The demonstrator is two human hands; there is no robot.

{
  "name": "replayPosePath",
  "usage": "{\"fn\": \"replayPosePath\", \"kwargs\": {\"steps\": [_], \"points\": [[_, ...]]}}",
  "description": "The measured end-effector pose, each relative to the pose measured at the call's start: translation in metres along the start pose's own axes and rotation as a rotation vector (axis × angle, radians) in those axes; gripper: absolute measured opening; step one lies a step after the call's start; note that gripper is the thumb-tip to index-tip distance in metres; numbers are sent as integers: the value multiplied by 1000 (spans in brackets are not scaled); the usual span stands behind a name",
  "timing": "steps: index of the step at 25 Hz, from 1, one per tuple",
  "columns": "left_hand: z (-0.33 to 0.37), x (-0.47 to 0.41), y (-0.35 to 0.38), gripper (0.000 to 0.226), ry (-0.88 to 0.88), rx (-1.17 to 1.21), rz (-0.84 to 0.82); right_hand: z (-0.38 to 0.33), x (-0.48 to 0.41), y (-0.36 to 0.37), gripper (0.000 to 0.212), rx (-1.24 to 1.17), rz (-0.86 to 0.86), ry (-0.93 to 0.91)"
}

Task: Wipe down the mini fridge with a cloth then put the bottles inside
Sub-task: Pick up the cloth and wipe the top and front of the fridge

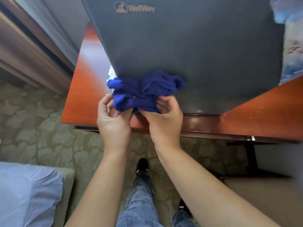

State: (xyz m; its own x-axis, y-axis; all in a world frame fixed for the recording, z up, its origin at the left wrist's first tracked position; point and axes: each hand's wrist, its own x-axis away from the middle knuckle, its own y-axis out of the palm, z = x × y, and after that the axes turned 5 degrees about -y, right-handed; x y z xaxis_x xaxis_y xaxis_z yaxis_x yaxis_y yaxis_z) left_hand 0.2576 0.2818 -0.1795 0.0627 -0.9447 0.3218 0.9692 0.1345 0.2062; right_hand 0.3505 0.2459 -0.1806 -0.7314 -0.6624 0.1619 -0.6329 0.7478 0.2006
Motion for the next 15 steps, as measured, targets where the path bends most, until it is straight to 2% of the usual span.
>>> {"fn": "replayPosePath", "kwargs": {"steps": [5, 9, 11, 15], "points": [[-45, -28, -29, 52, -122, -110, 30, 49, -4, 10, 38, -3, 5, 155], [-87, -52, -41, 39, -240, -292, -101, 95, -18, 0, 45, 66, 96, 292], [-97, -57, -40, 33, -303, -321, -174, 110, -24, -9, 50, 55, 124, 366], [-94, -50, -29, 32, -406, -283, -250, 121, -38, -29, 45, 46, 77, 404]]}}
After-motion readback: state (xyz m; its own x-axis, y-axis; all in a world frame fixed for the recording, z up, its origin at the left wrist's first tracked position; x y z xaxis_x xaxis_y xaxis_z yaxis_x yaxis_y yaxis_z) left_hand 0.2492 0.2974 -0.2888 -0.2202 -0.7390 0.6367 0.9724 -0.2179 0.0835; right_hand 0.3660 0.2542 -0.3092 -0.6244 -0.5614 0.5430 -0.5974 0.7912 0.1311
